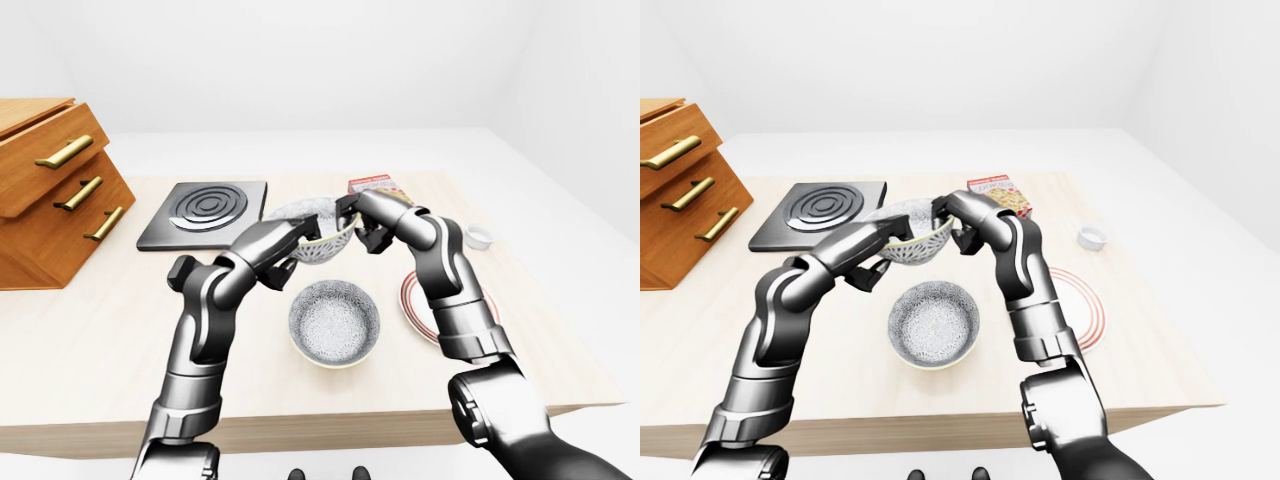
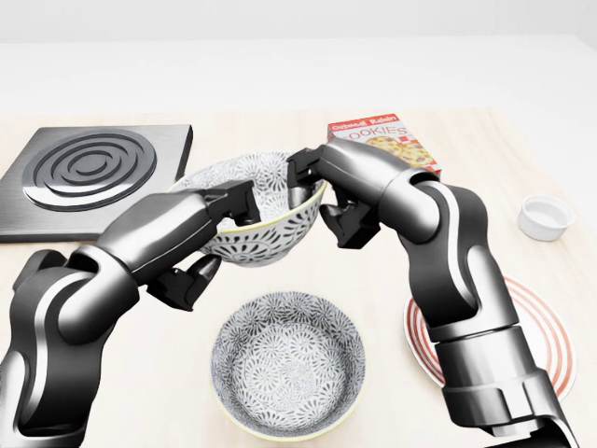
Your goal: Pick the akita bowl from table center and place it on the plate.
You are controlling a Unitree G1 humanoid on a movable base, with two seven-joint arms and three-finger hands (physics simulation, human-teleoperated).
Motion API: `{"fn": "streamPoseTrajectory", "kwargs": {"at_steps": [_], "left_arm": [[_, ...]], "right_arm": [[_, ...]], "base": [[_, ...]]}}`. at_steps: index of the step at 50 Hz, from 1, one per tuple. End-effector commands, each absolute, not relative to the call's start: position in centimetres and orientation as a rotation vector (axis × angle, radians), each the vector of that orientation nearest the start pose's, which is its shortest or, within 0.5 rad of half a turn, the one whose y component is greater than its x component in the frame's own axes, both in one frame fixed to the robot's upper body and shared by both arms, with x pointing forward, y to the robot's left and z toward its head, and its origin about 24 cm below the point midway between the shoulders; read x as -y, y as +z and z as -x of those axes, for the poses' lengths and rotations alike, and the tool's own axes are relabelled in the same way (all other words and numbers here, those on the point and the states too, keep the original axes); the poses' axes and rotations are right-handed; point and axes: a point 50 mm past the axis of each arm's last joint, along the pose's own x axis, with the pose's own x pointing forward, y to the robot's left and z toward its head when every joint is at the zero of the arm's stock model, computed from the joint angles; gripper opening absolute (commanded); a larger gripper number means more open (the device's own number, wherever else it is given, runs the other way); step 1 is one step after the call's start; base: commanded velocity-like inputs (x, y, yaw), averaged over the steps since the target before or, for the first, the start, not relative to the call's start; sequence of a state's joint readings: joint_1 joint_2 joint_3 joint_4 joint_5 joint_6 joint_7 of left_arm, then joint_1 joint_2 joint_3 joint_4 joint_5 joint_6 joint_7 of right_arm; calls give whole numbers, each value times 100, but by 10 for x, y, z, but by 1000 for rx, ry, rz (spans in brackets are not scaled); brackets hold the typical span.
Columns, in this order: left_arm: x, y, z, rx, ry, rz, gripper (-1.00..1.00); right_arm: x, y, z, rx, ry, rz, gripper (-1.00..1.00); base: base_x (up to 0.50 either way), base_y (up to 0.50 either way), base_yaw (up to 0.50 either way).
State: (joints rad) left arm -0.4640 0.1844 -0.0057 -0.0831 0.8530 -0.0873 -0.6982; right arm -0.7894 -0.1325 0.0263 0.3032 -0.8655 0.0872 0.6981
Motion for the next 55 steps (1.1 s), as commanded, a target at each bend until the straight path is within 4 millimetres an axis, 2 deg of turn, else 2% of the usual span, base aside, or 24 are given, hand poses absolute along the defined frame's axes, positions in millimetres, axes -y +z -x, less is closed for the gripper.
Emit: {"fn": "streamPoseTrajectory", "kwargs": {"at_steps": [1,5,8,9,10,11,19,26,37,38,42,47,49,51,55], "left_arm": [[-120,167,-307,263,-498,-1210,-100],[-126,165,-314,234,-499,-1206,-100],[-123,166,-310,247,-499,-1210,-100],[-122,165,-308,251,-498,-1214,-87],[-123,166,-309,251,-497,-1209,37],[-123,166,-310,248,-497,-1209,100],[-132,163,-318,208,-497,-1204,100],[-138,165,-325,191,-496,-1189,100],[-129,210,-307,434,-456,-1106,100],[-128,221,-303,479,-434,-1084,100],[-140,242,-305,473,-370,-1013,100],[-148,249,-303,462,-333,-1029,100],[-152,248,-308,445,-333,-1002,100],[-152,255,-311,471,-330,-951,100],[-159,245,-321,410,-375,-914,100]], "right_arm": [[96,183,-362,115,567,1033,-100],[96,182,-361,115,566,1033,-100],[96,182,-363,108,571,1033,-100],[95,181,-365,98,577,1031,-100],[93,180,-369,83,588,1030,-100],[92,180,-370,76,592,1029,-100],[90,177,-375,48,609,1027,-100],[94,176,-369,68,589,1032,-100],[101,174,-361,84,564,1036,-100],[103,173,-361,81,562,1035,-100],[108,173,-361,75,550,1033,-100],[113,176,-362,78,535,1030,-100],[116,177,-362,74,528,1028,-100],[120,178,-362,77,518,1026,-100],[124,181,-360,89,504,1030,-100]], "base": [[0,0,0],[0,0,0],[0,0,0],[0,0,0],[0,0,0],[0,0,0],[0,0,0],[0,0,0],[0,0,0],[0,0,0],[0,0,0],[0,0,0],[0,0,0],[0,0,0],[0,0,0]]}}
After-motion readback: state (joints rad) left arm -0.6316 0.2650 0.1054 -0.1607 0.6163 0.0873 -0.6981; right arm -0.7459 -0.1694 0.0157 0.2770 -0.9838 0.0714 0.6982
